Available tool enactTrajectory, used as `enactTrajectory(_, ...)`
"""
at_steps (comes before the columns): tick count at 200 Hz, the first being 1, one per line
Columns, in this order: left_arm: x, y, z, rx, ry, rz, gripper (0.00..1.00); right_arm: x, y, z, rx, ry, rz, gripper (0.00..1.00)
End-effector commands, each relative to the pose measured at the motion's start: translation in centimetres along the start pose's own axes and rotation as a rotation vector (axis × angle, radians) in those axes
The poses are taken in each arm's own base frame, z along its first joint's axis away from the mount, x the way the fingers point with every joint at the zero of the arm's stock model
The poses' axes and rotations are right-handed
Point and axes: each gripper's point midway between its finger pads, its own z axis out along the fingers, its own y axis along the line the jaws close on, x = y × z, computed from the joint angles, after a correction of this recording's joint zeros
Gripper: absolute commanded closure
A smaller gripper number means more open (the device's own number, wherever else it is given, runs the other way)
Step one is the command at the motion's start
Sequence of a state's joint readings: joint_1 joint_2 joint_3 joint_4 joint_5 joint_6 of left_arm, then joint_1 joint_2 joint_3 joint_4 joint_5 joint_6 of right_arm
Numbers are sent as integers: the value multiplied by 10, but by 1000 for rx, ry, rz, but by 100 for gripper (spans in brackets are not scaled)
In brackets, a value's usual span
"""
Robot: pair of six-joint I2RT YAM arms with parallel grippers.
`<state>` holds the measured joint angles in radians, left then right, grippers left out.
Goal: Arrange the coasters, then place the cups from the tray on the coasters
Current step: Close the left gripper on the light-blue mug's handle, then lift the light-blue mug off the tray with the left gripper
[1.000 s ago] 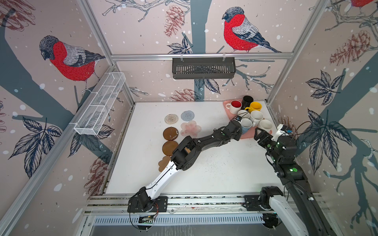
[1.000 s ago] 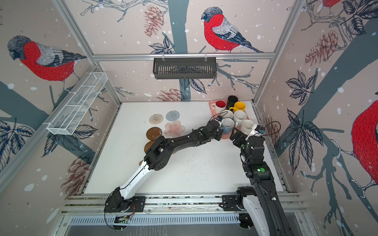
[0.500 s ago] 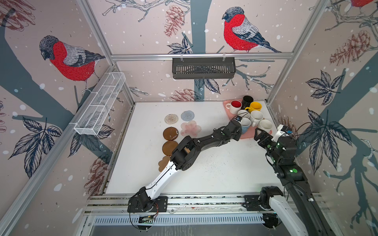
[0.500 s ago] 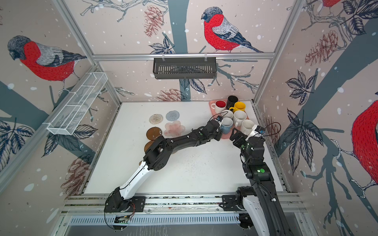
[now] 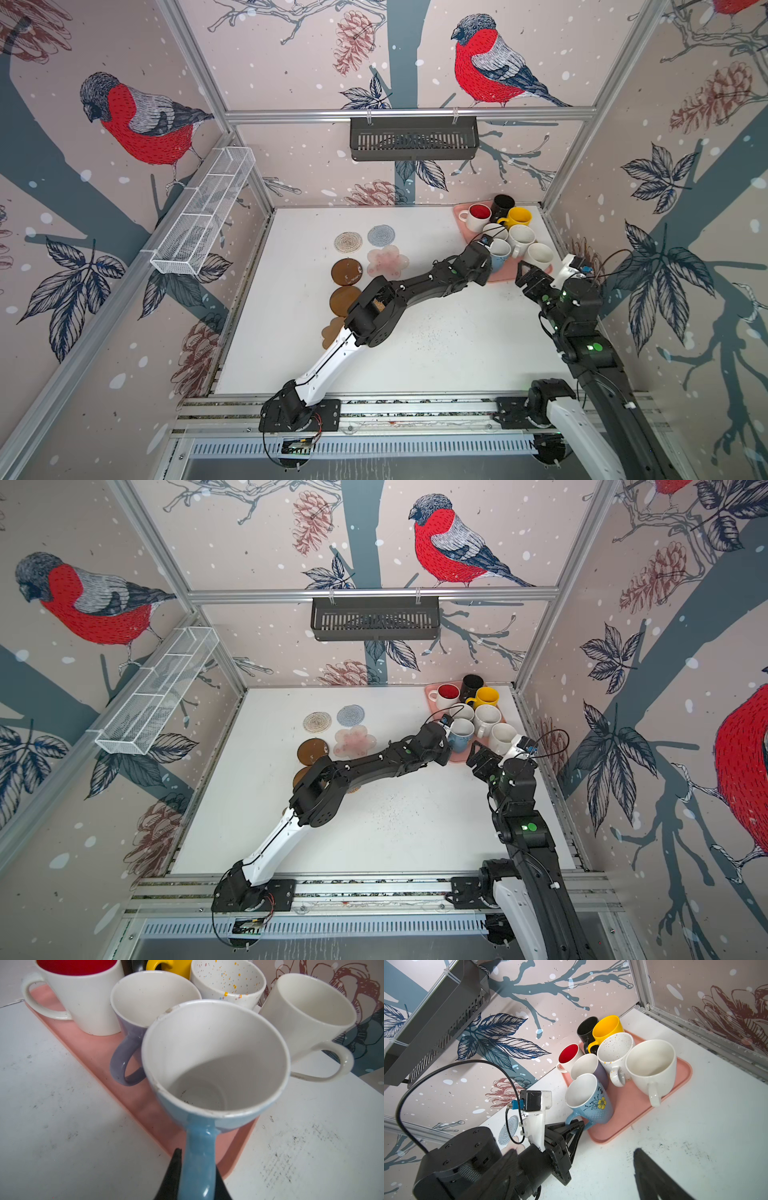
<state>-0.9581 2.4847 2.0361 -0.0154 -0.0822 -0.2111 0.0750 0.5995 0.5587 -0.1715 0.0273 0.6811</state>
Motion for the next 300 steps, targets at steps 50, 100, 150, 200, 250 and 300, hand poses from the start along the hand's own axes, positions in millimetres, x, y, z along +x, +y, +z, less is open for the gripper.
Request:
enactTrajectory(50, -54, -21, -39, 30, -117, 28, 100, -13, 11, -9, -49, -41, 30, 13)
enactTrajectory(100, -65, -25, -67, 13, -137, 28, 100, -13, 16, -13, -70, -30, 39, 13)
enactTrajectory(150, -69, -22, -107, 3, -173, 18, 100, -5, 19, -15, -96, 5, 57, 13)
enactTrajectory(200, -66, -4, -152, -56, -196, 17, 100, 15, 18, -9, -131, 63, 48, 14)
enactTrajectory(250, -50, 22, -204, -149, -212, 3, 100, 46, 22, 2, -186, 140, 75, 15)
enactTrajectory(300, -30, 59, -259, -289, -261, -82, 100, 69, 38, 9, -223, 181, 65, 16)
